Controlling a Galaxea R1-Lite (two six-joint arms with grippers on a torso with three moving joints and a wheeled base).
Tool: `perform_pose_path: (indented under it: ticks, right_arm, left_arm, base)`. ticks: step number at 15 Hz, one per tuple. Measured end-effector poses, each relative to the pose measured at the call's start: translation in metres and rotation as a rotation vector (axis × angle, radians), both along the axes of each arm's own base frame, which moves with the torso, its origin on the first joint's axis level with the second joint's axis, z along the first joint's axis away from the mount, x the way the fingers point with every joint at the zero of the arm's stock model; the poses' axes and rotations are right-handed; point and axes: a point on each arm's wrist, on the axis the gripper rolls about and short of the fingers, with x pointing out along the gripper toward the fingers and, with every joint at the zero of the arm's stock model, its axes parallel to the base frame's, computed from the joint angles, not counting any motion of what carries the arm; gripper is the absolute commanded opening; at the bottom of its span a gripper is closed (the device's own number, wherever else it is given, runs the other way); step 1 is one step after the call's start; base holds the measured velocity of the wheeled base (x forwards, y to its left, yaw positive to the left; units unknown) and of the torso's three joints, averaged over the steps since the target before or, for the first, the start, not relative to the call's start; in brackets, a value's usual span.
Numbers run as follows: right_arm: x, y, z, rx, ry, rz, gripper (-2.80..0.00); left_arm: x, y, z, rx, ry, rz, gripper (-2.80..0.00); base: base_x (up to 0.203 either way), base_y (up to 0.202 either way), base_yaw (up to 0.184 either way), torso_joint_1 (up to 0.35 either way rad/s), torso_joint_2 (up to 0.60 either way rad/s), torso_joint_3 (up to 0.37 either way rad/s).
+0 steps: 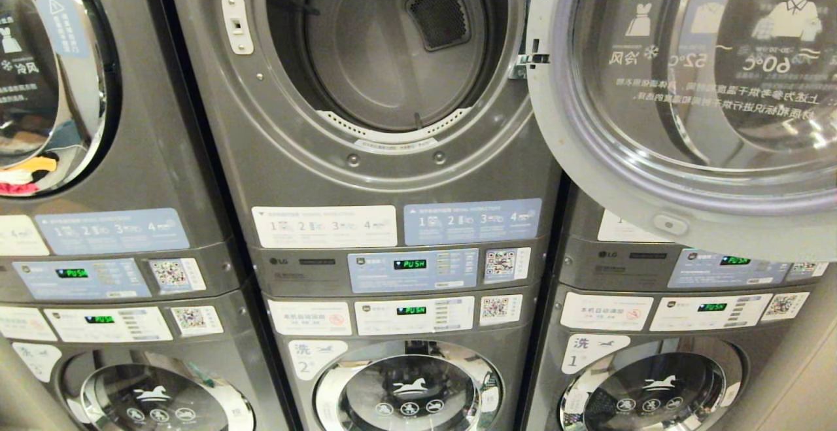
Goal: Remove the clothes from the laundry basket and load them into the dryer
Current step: Open the dryer, then take the clothes out of the basket
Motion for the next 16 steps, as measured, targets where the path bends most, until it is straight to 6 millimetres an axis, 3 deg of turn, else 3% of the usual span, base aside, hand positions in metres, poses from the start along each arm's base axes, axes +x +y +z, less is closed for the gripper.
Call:
perform_pose_path:
  ticks: [16]
  right_arm:
    - [-0.0002, 0.0, 0.0005, 0.027, -0.001, -0.001, -2.8]
  left_arm:
    - [-0.0087, -0.0023, -0.0003, 0.046, -0.04, 0.443, -2.8]
  base:
    - [0.0, 0.0, 0.0, 0.0, 0.0, 0.0]
